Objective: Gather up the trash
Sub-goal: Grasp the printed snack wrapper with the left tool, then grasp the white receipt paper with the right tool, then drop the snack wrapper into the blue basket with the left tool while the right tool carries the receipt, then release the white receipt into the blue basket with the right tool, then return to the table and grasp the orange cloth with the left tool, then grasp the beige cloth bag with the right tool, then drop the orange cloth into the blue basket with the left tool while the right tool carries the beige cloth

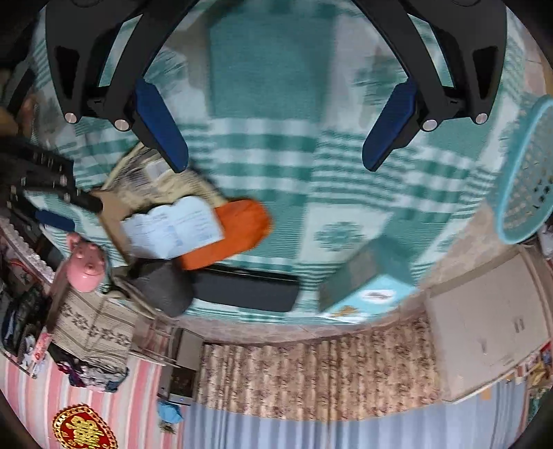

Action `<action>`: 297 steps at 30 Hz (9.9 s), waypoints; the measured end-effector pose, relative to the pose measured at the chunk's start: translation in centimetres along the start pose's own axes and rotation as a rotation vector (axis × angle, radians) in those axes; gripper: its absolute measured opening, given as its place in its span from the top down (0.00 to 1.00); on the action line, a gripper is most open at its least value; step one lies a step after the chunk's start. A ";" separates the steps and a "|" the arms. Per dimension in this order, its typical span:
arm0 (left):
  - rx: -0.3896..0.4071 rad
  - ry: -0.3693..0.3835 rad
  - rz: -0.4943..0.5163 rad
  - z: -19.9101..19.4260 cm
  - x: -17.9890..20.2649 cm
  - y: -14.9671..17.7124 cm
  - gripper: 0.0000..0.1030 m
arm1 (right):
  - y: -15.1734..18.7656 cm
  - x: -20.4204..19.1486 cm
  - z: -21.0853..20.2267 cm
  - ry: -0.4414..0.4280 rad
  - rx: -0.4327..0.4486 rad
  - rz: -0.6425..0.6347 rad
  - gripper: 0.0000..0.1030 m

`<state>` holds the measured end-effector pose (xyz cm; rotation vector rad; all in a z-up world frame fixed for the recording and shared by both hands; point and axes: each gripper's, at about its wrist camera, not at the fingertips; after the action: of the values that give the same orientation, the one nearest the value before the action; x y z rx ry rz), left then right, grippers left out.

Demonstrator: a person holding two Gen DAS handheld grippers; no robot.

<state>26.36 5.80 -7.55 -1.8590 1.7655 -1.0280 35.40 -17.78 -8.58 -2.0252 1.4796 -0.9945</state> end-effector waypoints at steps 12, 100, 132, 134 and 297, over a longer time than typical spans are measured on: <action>-0.167 0.118 0.022 6.4 4.9 -0.6 0.75 | 3.1 6.3 0.1 0.053 -0.062 0.147 0.33; 0.170 -0.415 -0.372 -18.8 -33.4 4.4 0.92 | -8.3 -26.8 -10.7 -0.271 0.200 -0.253 0.98; 0.333 -0.552 -0.437 -25.7 -36.4 8.9 0.10 | -13.3 -43.9 -14.9 -0.496 0.225 -0.358 0.98; 0.324 -0.561 -0.427 -25.6 -36.2 9.0 0.10 | -13.3 -45.4 -14.6 -0.514 0.207 -0.370 0.98; 0.123 -0.384 -0.295 -18.5 -31.3 3.4 0.96 | -4.6 -17.6 -7.6 -0.246 0.105 -0.019 0.78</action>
<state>12.45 39.44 -5.44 -2.1090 1.2112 -0.7848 29.48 0.80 -5.58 -2.0075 1.2562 -0.7805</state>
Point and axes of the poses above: each gripper's, at about its wrist camera, not at the fingertips, and z roughly the way its jaws point, x to its right, y to its underside, and after that the axes turned 15 degrees about y, right-handed
